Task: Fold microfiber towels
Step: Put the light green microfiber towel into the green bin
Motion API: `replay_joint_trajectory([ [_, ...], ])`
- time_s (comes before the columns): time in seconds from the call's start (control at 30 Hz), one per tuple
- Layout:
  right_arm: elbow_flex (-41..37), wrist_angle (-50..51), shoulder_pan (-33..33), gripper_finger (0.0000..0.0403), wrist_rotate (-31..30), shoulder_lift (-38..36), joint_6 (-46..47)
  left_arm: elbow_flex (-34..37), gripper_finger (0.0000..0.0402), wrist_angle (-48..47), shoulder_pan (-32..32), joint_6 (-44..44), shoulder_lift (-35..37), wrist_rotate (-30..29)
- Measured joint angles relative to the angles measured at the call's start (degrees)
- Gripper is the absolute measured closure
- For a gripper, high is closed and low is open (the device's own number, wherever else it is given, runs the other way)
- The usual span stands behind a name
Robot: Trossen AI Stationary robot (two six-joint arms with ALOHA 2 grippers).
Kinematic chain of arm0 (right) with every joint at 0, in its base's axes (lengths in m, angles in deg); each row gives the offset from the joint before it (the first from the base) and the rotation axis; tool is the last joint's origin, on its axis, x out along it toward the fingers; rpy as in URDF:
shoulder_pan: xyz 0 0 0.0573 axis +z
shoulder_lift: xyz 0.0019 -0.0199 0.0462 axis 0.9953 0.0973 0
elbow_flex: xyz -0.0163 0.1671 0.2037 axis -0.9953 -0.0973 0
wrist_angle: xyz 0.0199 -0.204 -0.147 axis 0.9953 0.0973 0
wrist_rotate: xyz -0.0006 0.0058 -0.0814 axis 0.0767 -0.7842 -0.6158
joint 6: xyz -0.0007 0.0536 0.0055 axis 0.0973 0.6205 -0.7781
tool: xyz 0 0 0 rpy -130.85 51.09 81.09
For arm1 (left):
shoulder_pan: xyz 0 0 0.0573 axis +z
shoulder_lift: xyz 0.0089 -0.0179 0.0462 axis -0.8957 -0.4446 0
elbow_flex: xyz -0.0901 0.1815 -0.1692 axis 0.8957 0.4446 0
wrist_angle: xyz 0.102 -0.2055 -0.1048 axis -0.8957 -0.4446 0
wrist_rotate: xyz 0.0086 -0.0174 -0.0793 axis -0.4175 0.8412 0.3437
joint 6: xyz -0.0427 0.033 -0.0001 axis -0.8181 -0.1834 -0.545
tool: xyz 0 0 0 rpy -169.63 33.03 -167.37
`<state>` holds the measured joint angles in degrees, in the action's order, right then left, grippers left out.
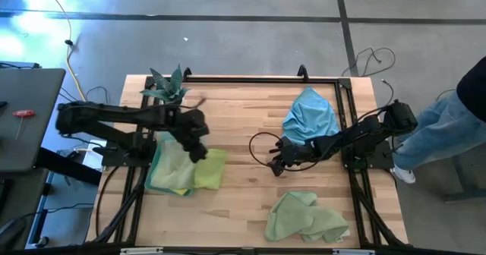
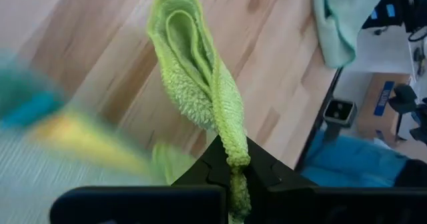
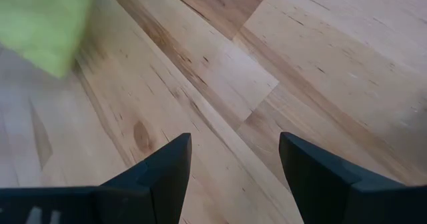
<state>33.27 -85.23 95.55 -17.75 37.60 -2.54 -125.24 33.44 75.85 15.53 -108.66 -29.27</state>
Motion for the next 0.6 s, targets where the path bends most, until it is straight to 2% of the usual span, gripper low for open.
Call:
replay_joint_trajectory([
  [0.27,0.00,-0.03,0.00,0.0183,0.00,-0.02,0.02,0.00,0.0401,-23.44,0.01,-4.95,16.19,-1.26],
  [0.43,0.00,-0.07,0.00,0.0183,0.02,-0.02,0.02,0.00,0.0401,-36.48,0.01,-3.89,20.90,-7.43],
  [0.6,0.00,-0.06,0.00,0.0183,0.03,-0.01,0.02,1.66,0.0401,-36.61,0.05,0.74,21.10,-14.23],
])
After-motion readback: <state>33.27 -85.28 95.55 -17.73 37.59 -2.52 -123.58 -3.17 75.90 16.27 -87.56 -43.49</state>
